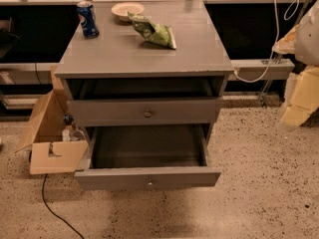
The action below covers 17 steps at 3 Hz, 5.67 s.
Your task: Close middle drawer
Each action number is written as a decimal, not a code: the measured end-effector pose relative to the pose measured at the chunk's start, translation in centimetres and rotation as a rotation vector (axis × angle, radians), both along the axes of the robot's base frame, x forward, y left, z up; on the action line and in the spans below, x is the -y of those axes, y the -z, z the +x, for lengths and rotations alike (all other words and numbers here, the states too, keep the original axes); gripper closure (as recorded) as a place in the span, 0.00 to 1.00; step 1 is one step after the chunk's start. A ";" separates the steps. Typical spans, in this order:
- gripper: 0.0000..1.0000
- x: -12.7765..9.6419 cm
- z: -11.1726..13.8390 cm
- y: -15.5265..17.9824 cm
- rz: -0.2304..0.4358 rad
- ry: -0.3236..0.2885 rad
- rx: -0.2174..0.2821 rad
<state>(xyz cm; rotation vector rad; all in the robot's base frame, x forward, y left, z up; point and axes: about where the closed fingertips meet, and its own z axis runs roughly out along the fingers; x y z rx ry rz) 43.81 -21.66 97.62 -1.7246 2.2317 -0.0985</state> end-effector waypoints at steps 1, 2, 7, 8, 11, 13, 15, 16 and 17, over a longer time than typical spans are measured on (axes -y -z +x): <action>0.00 0.0 0.0 0.0 0.000 0.000 0.000; 0.00 -0.1 -0.1 3.2 0.045 -0.007 -0.049; 0.00 -5.6 -2.6 29.2 0.314 0.001 -0.381; 0.00 -5.7 -2.3 30.7 0.262 0.026 -0.374; 0.24 -6.0 0.0 45.3 0.271 -0.108 -0.464; 0.70 -6.1 2.8 52.1 0.280 -0.078 -0.409; 1.00 -6.4 7.0 56.3 0.306 -0.028 -0.256; 1.00 -6.8 8.7 57.0 0.329 -0.025 -0.189; 1.00 -7.6 10.3 57.2 0.356 -0.031 -0.134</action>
Offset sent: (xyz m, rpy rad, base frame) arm -0.0041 0.0003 -0.1098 0.1528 0.1853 0.0253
